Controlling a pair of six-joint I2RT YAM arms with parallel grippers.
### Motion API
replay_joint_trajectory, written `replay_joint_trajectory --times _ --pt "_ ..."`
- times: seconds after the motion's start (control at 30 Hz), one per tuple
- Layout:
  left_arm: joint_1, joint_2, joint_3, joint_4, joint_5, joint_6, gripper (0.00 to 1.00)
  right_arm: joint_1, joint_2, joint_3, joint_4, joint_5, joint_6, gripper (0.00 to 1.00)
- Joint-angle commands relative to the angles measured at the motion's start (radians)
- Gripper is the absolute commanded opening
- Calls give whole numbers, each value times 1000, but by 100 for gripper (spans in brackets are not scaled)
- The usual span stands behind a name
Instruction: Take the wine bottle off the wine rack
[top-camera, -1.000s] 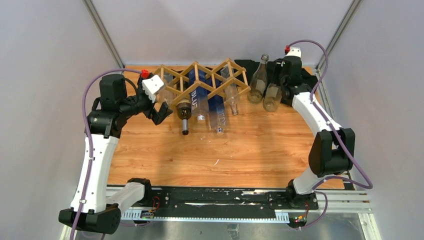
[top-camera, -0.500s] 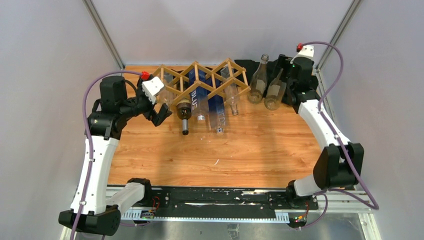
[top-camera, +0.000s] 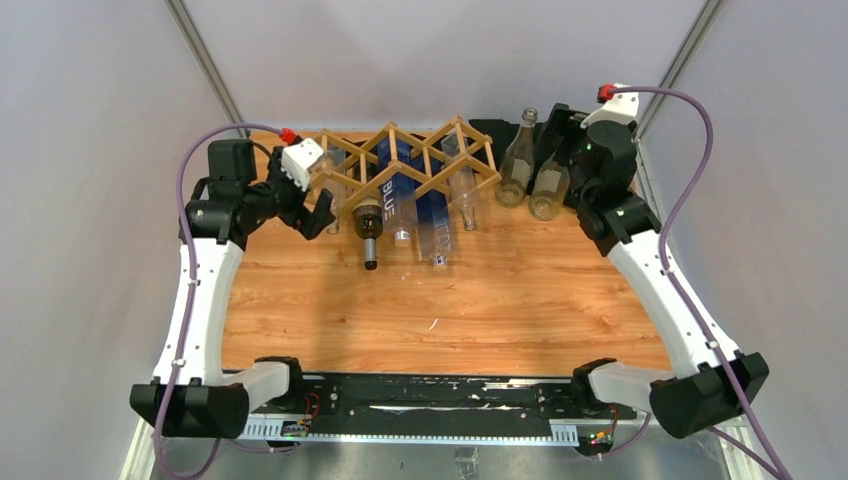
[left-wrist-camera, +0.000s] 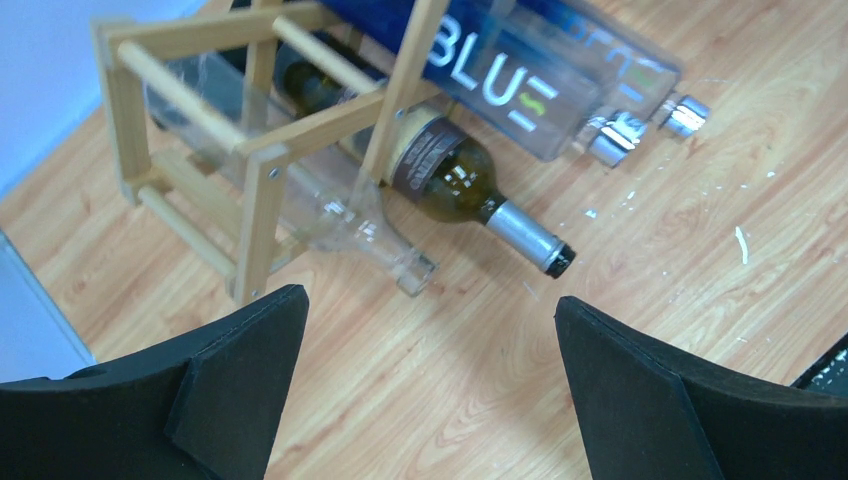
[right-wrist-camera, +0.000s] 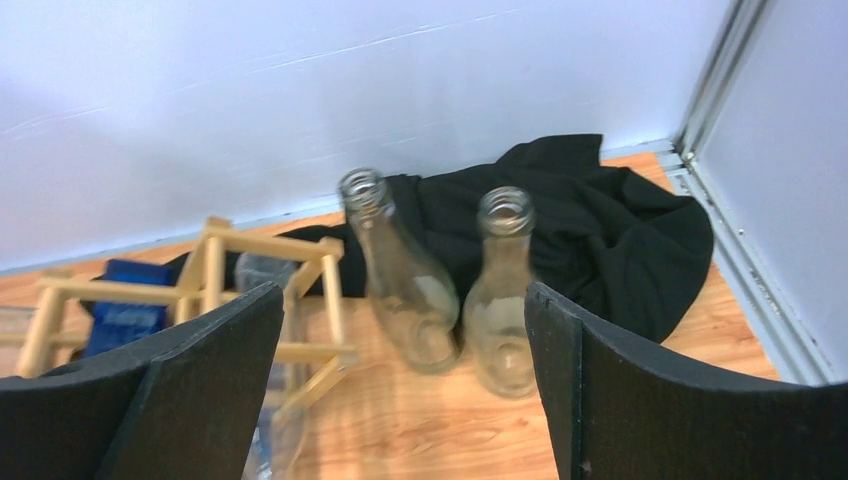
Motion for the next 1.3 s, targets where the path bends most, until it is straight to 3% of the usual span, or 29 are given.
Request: replay_joint_trajectory --times 0.0,0.3,0.53,0.83,1.27 --pt "93 31 32 5 6 -15 100 180 -16 72 -117 105 30 94" --pt "266 45 -7 8 32 28 100 546 225 273 -207 37 115 94" --pt "374 21 -75 3 78 91 100 677 533 503 -240 -125 164 94" --pt "416 5 -136 -14 80 214 100 704 923 849 -353 -254 240 90" --pt "455 13 -154 -5 98 281 100 669 1127 995 -366 -224 293 84"
